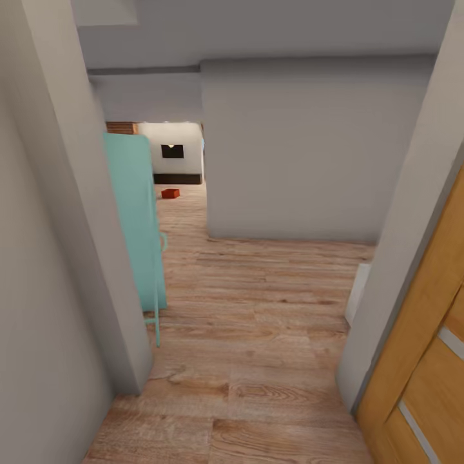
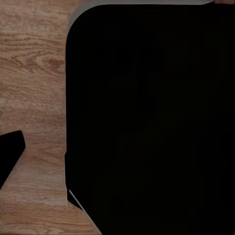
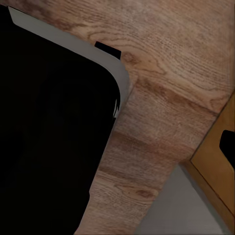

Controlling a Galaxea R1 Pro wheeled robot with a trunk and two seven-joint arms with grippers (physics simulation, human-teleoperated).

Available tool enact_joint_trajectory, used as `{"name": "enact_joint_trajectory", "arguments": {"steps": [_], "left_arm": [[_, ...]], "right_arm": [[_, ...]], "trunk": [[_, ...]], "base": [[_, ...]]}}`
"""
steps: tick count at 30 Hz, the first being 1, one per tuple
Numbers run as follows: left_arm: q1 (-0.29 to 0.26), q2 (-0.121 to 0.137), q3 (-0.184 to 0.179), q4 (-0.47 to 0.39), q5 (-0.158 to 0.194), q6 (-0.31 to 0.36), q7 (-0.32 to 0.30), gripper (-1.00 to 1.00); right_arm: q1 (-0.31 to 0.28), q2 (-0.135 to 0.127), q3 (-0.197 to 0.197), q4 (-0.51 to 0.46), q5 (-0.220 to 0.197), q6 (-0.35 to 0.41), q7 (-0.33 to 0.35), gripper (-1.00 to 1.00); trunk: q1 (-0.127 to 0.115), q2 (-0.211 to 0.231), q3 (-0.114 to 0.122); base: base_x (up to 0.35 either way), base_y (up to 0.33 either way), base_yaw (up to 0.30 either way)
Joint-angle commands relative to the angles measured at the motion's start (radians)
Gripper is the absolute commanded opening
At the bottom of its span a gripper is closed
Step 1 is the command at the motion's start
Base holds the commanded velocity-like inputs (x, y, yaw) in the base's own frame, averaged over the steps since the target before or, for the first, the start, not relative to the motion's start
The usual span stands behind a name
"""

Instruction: Move the two storage containers from the living room to the garage. In the garage, place one container on the floor and stack the other container on top of it (either order is fine).

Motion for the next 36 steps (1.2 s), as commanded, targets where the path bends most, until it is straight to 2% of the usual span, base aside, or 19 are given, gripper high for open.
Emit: {"name": "enact_joint_trajectory", "arguments": {"steps": [1,36], "left_arm": [[0.000,0.000,0.001,0.000,0.006,-0.001,0.000,1.00],[0.000,0.000,0.001,0.000,0.006,-0.001,0.000,1.00]], "right_arm": [[-0.001,0.000,0.009,0.002,-0.009,-0.005,-0.001,1.00],[-0.001,0.000,0.010,0.002,-0.009,-0.004,0.008,1.00]], "trunk": [[0.001,0.000,-0.001],[0.001,0.000,-0.001]], "base": [[0.322,0.000,0.000],[0.322,0.000,-0.023]]}}
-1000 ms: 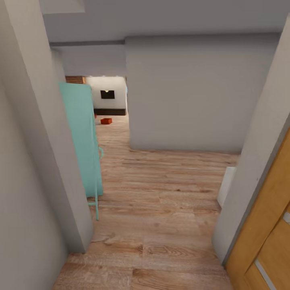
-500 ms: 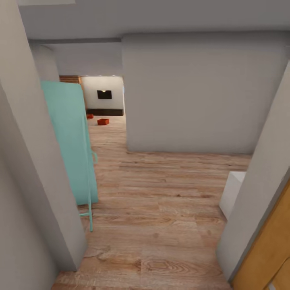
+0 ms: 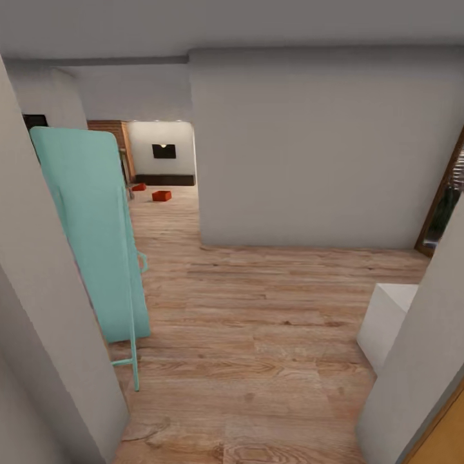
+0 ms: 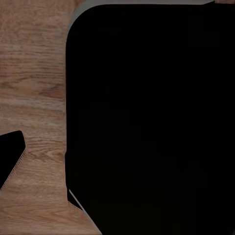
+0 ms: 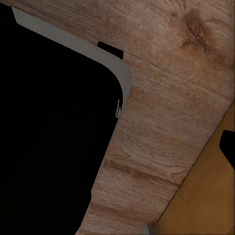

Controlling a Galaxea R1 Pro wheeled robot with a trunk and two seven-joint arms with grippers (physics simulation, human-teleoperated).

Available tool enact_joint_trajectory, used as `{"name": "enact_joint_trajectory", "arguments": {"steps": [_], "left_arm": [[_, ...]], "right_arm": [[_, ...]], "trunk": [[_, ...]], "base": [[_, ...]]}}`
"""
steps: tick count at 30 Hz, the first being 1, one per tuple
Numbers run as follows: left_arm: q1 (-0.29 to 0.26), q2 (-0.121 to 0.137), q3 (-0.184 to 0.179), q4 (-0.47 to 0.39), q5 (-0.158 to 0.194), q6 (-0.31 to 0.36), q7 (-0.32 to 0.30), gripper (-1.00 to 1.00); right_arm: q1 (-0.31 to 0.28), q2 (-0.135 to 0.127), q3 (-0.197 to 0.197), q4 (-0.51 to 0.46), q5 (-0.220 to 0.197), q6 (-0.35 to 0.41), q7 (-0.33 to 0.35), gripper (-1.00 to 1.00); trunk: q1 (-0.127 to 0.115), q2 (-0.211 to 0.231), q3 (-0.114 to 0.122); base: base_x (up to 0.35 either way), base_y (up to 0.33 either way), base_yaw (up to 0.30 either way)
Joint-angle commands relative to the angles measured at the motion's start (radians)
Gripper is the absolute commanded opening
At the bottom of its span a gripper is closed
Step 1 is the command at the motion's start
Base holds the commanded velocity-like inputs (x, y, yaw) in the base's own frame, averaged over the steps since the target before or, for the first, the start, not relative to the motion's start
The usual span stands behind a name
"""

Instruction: Move the two storage containers from the living room to the garage. In the garage, place one container on the floor and stack the other container on top of it (either order is fine).

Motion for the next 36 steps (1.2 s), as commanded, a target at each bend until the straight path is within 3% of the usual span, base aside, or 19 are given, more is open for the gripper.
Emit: {"name": "enact_joint_trajectory", "arguments": {"steps": [1,36], "left_arm": [[0.000,0.000,0.001,0.000,0.006,-0.001,0.000,1.00],[0.000,0.001,0.001,0.000,0.006,-0.001,0.000,1.00]], "right_arm": [[-0.001,0.000,0.009,0.002,-0.009,-0.005,0.000,1.00],[-0.001,0.000,0.008,0.002,-0.009,-0.005,0.000,1.00]], "trunk": [[0.001,0.000,-0.001],[0.001,0.000,-0.001]], "base": [[0.322,0.000,0.000],[0.322,0.000,0.000]]}}
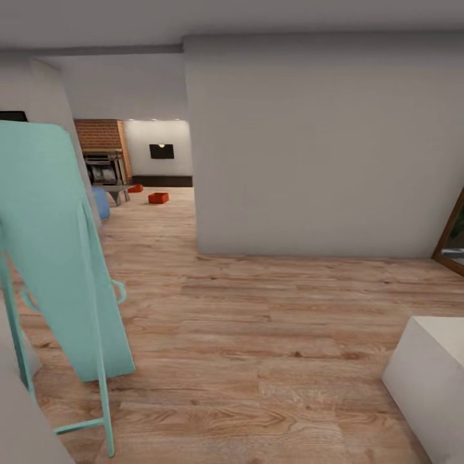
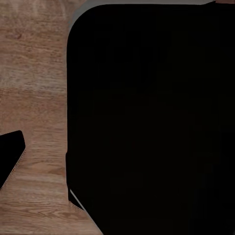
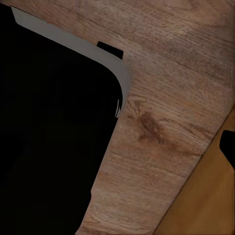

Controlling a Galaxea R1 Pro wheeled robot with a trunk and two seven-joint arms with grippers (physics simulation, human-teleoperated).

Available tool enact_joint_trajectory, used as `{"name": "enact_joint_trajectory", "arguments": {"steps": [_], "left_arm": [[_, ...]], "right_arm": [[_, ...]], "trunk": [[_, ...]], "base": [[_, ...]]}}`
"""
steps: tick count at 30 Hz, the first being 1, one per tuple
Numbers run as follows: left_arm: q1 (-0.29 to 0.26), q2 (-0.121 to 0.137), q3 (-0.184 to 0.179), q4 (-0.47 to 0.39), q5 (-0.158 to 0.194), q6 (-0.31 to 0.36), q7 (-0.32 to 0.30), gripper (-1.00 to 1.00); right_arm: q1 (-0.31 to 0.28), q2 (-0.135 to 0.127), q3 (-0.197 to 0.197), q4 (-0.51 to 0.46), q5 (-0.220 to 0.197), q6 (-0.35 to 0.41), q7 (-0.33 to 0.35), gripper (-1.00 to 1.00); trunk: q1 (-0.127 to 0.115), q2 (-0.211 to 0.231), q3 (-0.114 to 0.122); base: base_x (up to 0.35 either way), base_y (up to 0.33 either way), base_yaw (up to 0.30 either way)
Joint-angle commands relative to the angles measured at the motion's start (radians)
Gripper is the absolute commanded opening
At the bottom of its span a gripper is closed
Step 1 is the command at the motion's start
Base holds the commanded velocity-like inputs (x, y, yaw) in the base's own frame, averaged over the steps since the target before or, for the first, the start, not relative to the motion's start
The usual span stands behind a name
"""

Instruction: Move the two storage containers from the living room to the garage. In the garage, place one container on the floor and stack the other container on top of it (either order is fine).

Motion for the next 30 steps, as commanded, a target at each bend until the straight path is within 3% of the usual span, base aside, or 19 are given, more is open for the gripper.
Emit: {"name": "enact_joint_trajectory", "arguments": {"steps": [1,30], "left_arm": [[0.000,-0.001,0.001,0.000,0.006,-0.001,0.000,1.00],[0.000,-0.001,-0.001,0.000,0.008,0.001,0.000,1.00]], "right_arm": [[-0.001,0.000,0.008,0.002,-0.009,-0.005,0.000,1.00],[-0.001,0.001,0.008,0.002,-0.009,-0.005,0.000,1.00]], "trunk": [[0.001,0.000,-0.001],[0.001,0.000,-0.001]], "base": [[0.322,0.000,0.000],[0.322,0.000,0.000]]}}
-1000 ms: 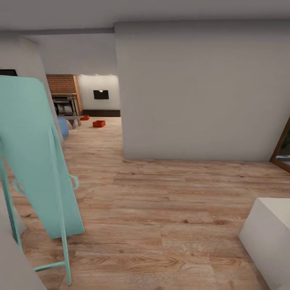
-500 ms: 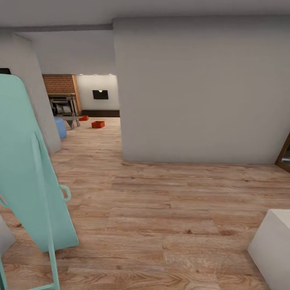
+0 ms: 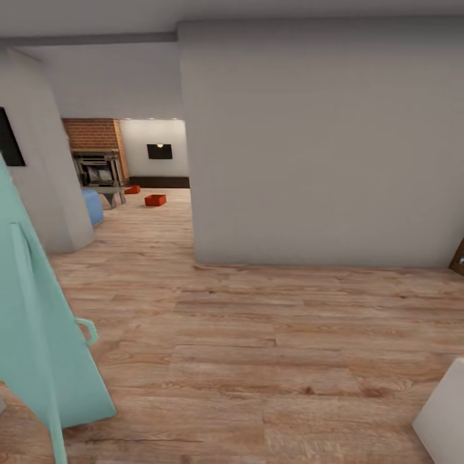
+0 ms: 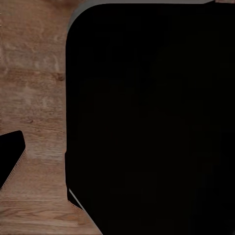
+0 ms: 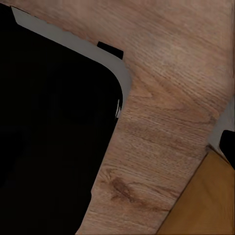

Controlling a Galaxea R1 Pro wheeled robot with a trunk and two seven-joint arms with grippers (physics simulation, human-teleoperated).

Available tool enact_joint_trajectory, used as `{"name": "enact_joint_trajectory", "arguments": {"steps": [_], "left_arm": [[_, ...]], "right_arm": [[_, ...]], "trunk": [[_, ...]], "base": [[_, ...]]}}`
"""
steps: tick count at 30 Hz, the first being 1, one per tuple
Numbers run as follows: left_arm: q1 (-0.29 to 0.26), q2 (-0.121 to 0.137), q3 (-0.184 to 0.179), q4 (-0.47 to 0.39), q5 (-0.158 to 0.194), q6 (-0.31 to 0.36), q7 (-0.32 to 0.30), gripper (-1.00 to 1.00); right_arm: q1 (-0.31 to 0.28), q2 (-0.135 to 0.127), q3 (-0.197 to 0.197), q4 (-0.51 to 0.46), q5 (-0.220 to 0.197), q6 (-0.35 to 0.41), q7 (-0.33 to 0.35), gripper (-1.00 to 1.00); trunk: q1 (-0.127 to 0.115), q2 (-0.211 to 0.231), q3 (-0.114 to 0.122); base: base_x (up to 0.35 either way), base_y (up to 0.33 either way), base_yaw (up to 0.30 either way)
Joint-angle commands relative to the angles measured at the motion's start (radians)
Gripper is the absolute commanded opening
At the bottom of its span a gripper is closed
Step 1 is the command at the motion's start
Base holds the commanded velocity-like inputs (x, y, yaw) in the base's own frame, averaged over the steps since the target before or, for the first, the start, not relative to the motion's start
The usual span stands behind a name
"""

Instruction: Move the two storage containers from the living room to the garage. In the garage, place one container on the floor and stack the other container on top of it (either order is fine).

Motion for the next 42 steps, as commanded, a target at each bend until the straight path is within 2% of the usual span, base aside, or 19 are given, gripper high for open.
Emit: {"name": "enact_joint_trajectory", "arguments": {"steps": [1,42], "left_arm": [[0.000,0.000,0.000,0.000,0.006,-0.001,0.000,1.00],[0.000,0.002,0.000,0.000,0.006,-0.002,0.000,1.00]], "right_arm": [[-0.001,0.000,0.008,0.002,-0.009,-0.005,0.000,1.00],[-0.001,0.000,0.009,0.002,-0.009,-0.005,0.000,1.00]], "trunk": [[0.001,0.000,-0.001],[0.001,0.000,-0.001]], "base": [[0.322,0.000,0.000],[0.322,0.000,0.000]]}}
